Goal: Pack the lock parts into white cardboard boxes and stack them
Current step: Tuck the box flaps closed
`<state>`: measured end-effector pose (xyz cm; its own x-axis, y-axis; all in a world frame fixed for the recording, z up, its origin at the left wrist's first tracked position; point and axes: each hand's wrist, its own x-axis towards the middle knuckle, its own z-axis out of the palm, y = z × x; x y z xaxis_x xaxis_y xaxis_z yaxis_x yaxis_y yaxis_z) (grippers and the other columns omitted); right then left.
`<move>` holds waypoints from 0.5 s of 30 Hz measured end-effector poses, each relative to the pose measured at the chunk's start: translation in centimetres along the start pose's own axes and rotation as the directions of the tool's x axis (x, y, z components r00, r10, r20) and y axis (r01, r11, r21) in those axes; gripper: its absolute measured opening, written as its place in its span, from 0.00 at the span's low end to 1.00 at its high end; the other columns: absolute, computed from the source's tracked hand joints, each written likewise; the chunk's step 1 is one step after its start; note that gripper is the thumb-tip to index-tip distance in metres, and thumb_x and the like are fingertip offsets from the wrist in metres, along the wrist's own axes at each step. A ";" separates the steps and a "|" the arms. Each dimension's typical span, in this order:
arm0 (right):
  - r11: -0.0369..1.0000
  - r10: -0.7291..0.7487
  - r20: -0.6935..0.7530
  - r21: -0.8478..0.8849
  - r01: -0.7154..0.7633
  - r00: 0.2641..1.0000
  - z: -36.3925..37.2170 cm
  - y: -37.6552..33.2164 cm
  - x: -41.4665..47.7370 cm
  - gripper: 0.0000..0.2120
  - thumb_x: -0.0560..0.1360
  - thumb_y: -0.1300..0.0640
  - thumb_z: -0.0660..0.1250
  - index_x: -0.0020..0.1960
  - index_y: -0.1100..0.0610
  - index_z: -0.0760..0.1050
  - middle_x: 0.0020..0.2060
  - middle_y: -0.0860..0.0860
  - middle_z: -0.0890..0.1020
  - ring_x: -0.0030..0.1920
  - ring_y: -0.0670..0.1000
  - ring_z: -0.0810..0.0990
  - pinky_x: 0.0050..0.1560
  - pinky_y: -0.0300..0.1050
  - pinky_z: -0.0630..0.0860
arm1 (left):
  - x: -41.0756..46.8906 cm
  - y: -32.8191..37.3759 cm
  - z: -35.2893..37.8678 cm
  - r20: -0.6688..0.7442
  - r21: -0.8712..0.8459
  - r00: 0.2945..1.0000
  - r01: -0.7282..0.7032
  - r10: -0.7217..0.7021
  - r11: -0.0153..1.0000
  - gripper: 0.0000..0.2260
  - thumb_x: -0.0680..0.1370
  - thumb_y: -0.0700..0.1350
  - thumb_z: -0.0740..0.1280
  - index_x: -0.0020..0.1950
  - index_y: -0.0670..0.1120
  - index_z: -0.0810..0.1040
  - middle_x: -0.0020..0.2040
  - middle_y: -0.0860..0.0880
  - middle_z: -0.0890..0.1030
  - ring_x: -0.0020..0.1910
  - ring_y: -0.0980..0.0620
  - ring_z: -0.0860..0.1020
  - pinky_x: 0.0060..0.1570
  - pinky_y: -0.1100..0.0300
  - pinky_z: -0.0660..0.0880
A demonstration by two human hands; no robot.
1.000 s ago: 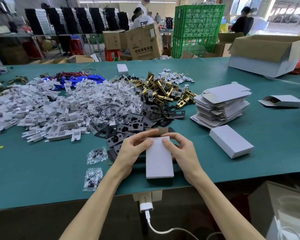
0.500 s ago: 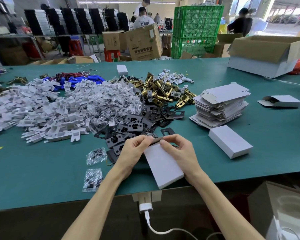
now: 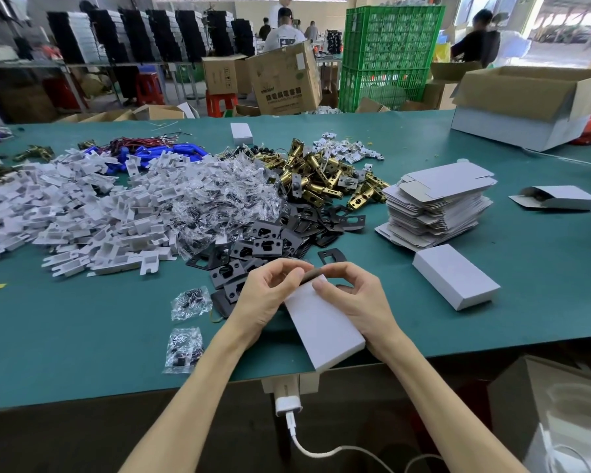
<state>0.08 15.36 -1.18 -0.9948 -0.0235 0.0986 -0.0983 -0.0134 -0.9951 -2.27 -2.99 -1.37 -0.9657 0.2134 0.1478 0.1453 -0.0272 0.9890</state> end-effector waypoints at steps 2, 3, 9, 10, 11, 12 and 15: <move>1.000 0.004 0.001 0.003 -0.004 1.000 0.0 0.0 0.0 0.09 0.76 0.56 0.76 0.54 0.56 0.81 0.45 0.54 0.86 0.38 0.52 0.85 0.33 0.42 0.78 | 0.0 0.0 0.0 -0.006 -0.018 1.000 0.007 -0.008 1.000 0.10 0.81 0.46 0.70 0.59 0.42 0.84 0.57 0.43 0.86 0.53 0.51 0.82 0.55 0.55 0.76; 1.000 0.004 0.000 0.005 -0.004 1.000 0.0 0.0 0.0 0.09 0.76 0.56 0.76 0.54 0.56 0.81 0.44 0.54 0.86 0.38 0.52 0.85 0.33 0.42 0.78 | 0.0 0.1 0.1 -0.009 -0.029 1.000 0.012 -0.012 1.000 0.12 0.80 0.47 0.71 0.60 0.42 0.83 0.57 0.42 0.86 0.54 0.51 0.82 0.55 0.56 0.77; 0.997 0.008 0.019 0.072 -0.009 1.000 0.0 -0.1 0.0 0.10 0.75 0.59 0.76 0.55 0.56 0.81 0.47 0.55 0.87 0.41 0.54 0.86 0.36 0.44 0.80 | 0.1 0.0 0.2 0.010 -0.003 1.000 0.015 -0.015 1.000 0.16 0.75 0.47 0.72 0.60 0.42 0.83 0.56 0.44 0.86 0.49 0.53 0.82 0.46 0.60 0.78; 0.997 0.008 0.021 0.078 -0.009 1.000 0.0 -0.1 0.0 0.10 0.75 0.58 0.76 0.56 0.56 0.82 0.47 0.55 0.87 0.41 0.54 0.86 0.36 0.44 0.80 | 0.1 -0.1 0.1 0.007 -0.011 1.000 0.021 -0.021 1.000 0.15 0.75 0.47 0.72 0.60 0.42 0.83 0.55 0.44 0.86 0.48 0.53 0.81 0.45 0.61 0.78; 0.997 0.005 0.021 0.081 -0.006 1.000 0.0 -0.2 -0.1 0.10 0.75 0.58 0.76 0.56 0.56 0.82 0.48 0.55 0.87 0.41 0.53 0.86 0.37 0.44 0.80 | 0.1 -0.1 0.0 0.001 -0.021 1.000 0.029 -0.029 0.999 0.15 0.75 0.47 0.73 0.59 0.42 0.83 0.53 0.45 0.86 0.47 0.54 0.81 0.44 0.61 0.78; 0.997 -0.001 0.021 0.083 -0.001 1.000 0.1 -0.2 0.0 0.10 0.75 0.58 0.76 0.56 0.56 0.82 0.48 0.55 0.87 0.41 0.53 0.86 0.37 0.44 0.80 | 0.1 -0.1 0.0 -0.004 -0.028 0.999 0.036 -0.036 0.999 0.15 0.75 0.47 0.73 0.57 0.41 0.83 0.51 0.46 0.86 0.46 0.54 0.81 0.43 0.62 0.77; 0.996 -0.018 0.029 0.084 0.015 0.999 0.0 -0.2 -0.1 0.10 0.76 0.58 0.76 0.56 0.55 0.83 0.49 0.54 0.87 0.41 0.52 0.85 0.36 0.43 0.80 | 0.0 -0.1 -0.1 -0.016 -0.041 0.999 0.040 -0.040 0.998 0.12 0.75 0.48 0.73 0.51 0.40 0.81 0.46 0.45 0.84 0.43 0.52 0.79 0.41 0.63 0.75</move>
<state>0.20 15.32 -0.97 -0.9918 -0.0528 0.1165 -0.1110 -0.0979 -0.9890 -2.32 -3.08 -1.47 -0.9741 0.1986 0.1078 0.0979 -0.0587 0.9935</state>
